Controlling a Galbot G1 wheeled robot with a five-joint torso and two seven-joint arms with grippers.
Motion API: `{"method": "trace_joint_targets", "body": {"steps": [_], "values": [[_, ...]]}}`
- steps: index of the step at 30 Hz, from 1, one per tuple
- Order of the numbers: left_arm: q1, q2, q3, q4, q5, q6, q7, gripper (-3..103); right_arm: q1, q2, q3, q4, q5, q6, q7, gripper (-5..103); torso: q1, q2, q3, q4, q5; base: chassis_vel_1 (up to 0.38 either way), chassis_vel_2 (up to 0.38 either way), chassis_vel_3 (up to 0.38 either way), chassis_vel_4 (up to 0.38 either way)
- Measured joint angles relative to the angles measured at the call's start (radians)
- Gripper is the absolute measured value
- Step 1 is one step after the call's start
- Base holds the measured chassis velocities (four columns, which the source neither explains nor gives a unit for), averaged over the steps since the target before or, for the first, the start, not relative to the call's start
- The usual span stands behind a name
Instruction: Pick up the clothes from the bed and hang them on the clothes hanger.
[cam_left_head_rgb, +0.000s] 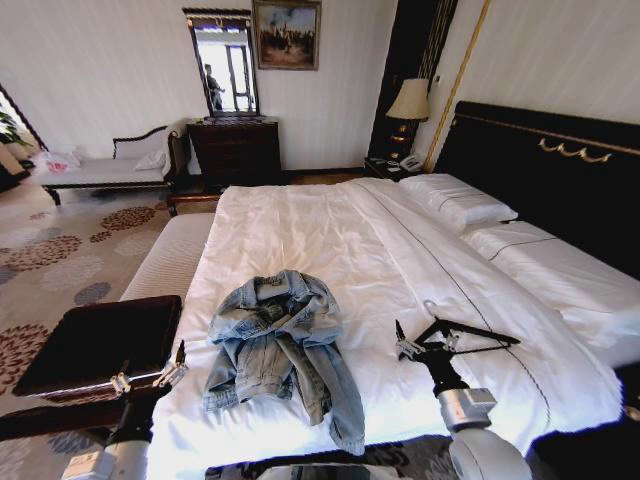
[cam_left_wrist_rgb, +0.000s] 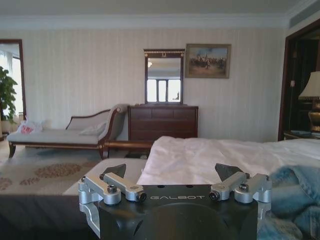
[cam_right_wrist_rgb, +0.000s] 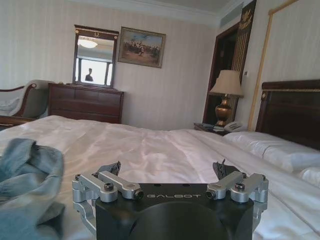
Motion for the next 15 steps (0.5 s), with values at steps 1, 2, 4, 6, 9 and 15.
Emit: {"method": "trace_joint_targets", "body": {"steps": [1, 2, 4, 6, 9, 15], "values": [[0.000, 0.002, 0.004, 0.008, 0.000, 0.002, -0.002, 100, 0.001, -0.007, -0.005, -0.001, 0.017, -0.009, 0.000, 100, 0.000, 0.000, 0.000, 0.0000, 0.0000, 0.000, 0.000, 0.000, 0.000], [-0.001, 0.004, 0.007, 0.019, -0.002, 0.006, -0.006, 100, 0.002, -0.023, -0.015, 0.002, 0.060, -0.040, 0.003, 100, -0.001, 0.000, 0.000, 0.0000, -0.0001, 0.000, 0.000, 0.000, 0.000], [-0.002, 0.010, 0.007, 0.031, -0.016, 0.012, -0.008, 100, 0.018, -0.062, -0.032, 0.009, 0.162, -0.103, 0.020, 100, -0.001, 0.000, 0.000, -0.0002, -0.0001, 0.000, 0.000, 0.000, 0.000], [-0.003, 0.012, 0.005, 0.035, -0.021, 0.013, -0.008, 100, 0.033, -0.094, -0.042, 0.010, 0.217, -0.140, 0.032, 100, -0.001, 0.000, 0.000, -0.0002, 0.0000, 0.000, 0.000, 0.000, 0.000], [-0.003, 0.013, -0.004, 0.045, -0.039, 0.014, -0.010, 100, 0.093, -0.202, -0.067, 0.009, 0.340, -0.228, 0.055, 100, 0.000, 0.000, 0.000, 0.0000, -0.0001, 0.000, 0.000, 0.000, 0.000], [-0.006, 0.012, -0.023, 0.081, -0.061, 0.014, -0.013, 100, 0.321, -0.401, -0.139, -0.048, 0.728, -0.406, 0.106, 100, 0.000, 0.000, 0.000, 0.0004, 0.0001, 0.000, 0.000, 0.000, 0.000]]}}
